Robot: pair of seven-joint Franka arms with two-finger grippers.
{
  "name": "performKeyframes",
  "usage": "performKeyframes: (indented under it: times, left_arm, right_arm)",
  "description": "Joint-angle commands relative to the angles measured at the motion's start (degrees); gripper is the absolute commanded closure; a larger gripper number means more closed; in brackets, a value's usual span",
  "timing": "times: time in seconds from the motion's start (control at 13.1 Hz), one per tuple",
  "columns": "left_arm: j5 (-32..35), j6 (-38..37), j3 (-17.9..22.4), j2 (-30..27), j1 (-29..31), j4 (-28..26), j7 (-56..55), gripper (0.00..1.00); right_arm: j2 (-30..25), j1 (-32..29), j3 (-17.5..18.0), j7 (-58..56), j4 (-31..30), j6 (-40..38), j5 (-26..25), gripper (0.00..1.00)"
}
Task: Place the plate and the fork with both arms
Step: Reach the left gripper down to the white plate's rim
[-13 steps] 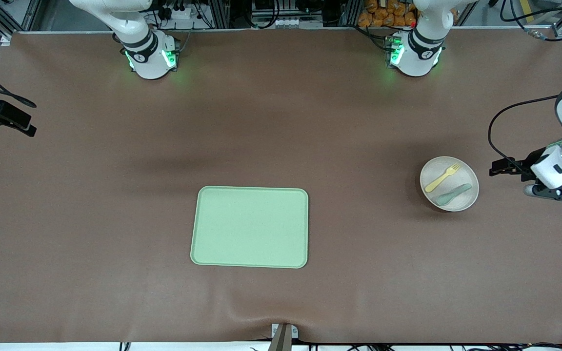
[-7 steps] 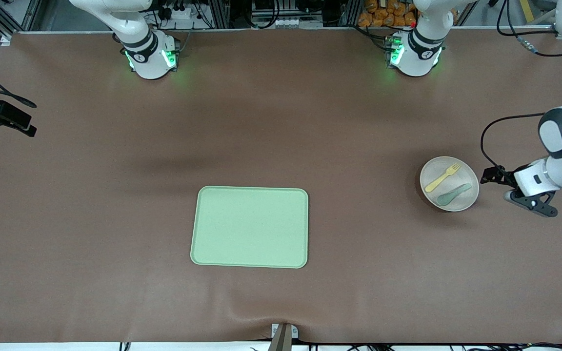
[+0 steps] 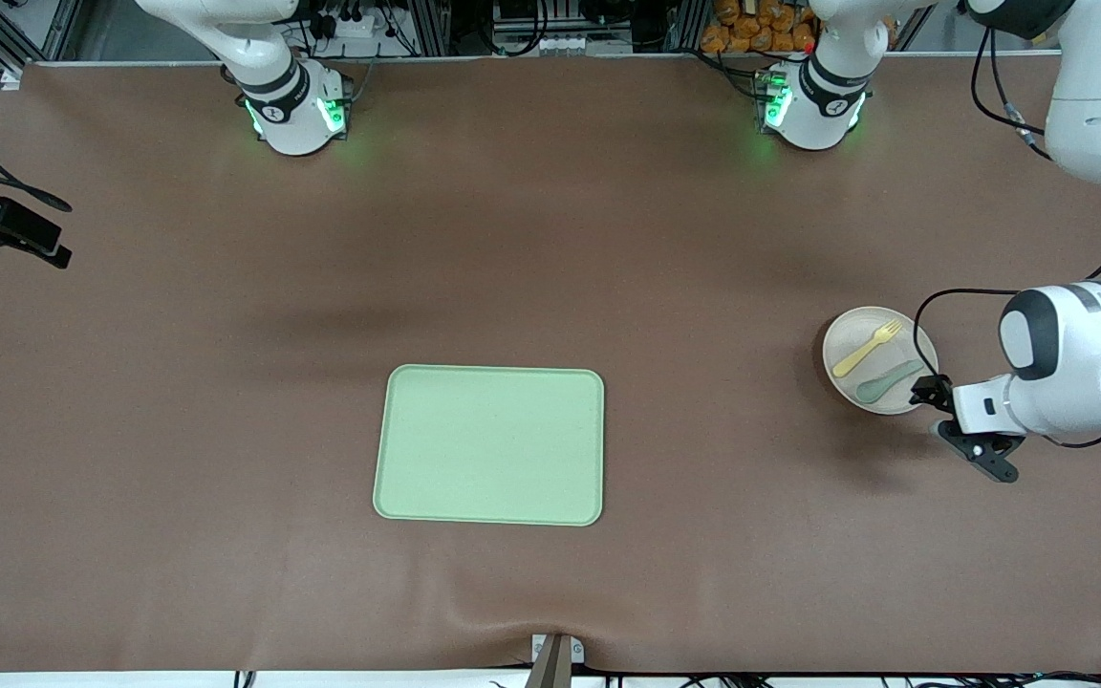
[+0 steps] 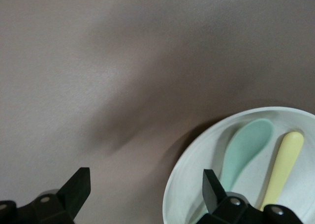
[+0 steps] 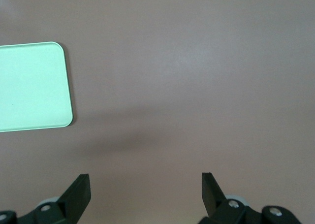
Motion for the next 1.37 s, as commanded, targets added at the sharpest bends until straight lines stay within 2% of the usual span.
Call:
performKeyframes:
  times: [0.0,0.69,1.15,1.22,1.3]
  left_arm:
    - [1.81,-0.19,0.02,0.33,0.17,0.79,0.77,0.0]
    - [1.89,-0.19,0.11,0.16,0.52,-3.43,0.15,0.0]
    - [3.39,-0.28,0.11,-0.02,0.96,-4.22,0.15,0.0]
    - [3.39,-0.28,0.11,-0.02,0.96,-4.31,0.15,0.01]
    - [3.3,-0.28,0.11,-0.1,0.96,-4.4,0.15,0.05]
  right_arm:
    - [0.39,-0.79,0.41,0.41,0.99,-0.64,0.93,0.0]
    - [0.39,-0.79,0.41,0.41,0.99,-0.73,0.93,0.0]
    - [0.39,-0.88,0.41,0.32,0.99,-0.73,1.37,0.0]
    - [0.39,-0.88,0.33,0.32,0.99,-0.73,1.37,0.0]
    - [0.39,-0.88,0.32,0.32,0.99,-0.73,1.46,0.0]
